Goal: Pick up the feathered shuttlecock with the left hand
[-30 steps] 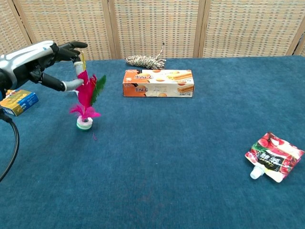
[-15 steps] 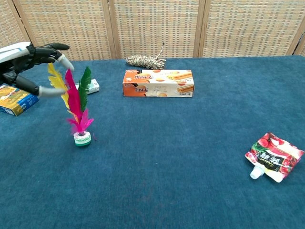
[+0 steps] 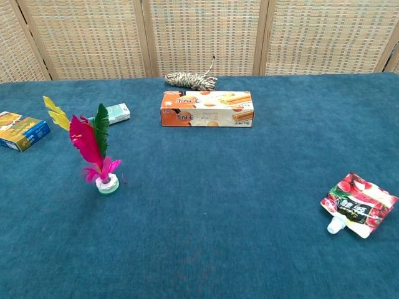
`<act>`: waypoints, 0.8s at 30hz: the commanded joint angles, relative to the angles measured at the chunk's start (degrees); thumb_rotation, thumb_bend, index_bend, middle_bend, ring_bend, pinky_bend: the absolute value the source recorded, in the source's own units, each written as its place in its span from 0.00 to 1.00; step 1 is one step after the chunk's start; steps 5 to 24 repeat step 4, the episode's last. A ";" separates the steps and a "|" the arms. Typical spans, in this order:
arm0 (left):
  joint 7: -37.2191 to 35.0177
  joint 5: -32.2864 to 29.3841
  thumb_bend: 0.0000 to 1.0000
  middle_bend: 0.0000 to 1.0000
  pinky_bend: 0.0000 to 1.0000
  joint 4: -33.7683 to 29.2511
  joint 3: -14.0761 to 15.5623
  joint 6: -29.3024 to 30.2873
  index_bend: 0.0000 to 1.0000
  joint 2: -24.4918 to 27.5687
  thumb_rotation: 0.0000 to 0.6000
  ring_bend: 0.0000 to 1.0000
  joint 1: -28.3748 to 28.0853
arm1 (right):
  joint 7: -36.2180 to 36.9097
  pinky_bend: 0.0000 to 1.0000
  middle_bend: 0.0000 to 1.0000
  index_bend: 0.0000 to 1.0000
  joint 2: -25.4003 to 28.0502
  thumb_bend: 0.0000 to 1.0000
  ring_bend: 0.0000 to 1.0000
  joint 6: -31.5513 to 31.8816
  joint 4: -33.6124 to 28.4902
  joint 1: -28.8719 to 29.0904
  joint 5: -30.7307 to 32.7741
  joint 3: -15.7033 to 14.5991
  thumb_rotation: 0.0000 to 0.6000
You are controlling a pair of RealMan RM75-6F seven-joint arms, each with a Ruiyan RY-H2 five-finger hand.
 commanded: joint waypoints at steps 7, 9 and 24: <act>21.05 -1.98 0.00 0.00 0.00 -3.08 3.80 12.33 0.00 3.00 1.00 0.00 10.97 | 0.06 0.00 0.00 0.00 0.43 0.00 0.00 0.21 0.04 -0.02 -1.80 -0.78 1.00; 21.05 -1.98 0.00 0.00 0.00 -3.08 3.80 12.33 0.00 3.00 1.00 0.00 10.97 | 0.06 0.00 0.00 0.00 0.43 0.00 0.00 0.21 0.04 -0.02 -1.80 -0.78 1.00; 21.05 -1.98 0.00 0.00 0.00 -3.08 3.80 12.33 0.00 3.00 1.00 0.00 10.97 | 0.06 0.00 0.00 0.00 0.43 0.00 0.00 0.21 0.04 -0.02 -1.80 -0.78 1.00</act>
